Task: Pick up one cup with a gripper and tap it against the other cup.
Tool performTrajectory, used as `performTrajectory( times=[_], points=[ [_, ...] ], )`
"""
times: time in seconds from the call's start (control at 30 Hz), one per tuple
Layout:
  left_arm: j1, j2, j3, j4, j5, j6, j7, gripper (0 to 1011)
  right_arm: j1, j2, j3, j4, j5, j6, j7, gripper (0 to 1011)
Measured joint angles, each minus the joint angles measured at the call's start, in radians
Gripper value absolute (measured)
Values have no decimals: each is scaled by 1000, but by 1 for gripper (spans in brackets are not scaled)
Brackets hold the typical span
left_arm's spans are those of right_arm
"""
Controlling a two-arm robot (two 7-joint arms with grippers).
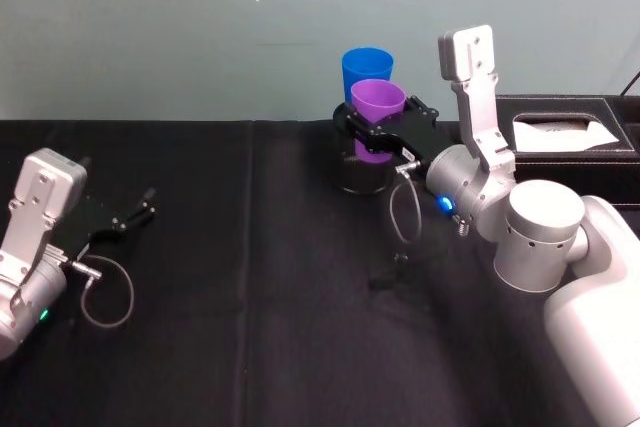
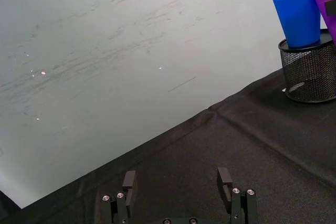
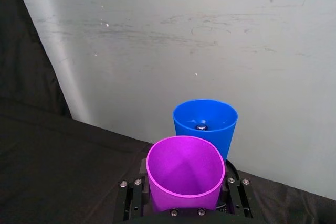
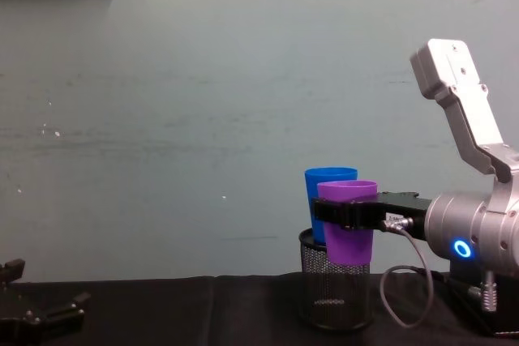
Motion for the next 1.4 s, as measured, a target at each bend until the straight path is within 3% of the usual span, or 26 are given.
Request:
performTrajectory(
  times=[1.4],
  points=[
    [0, 0, 0, 0, 0, 0, 0, 1000, -5, 5, -3, -6, 2, 0, -2, 718]
  ],
)
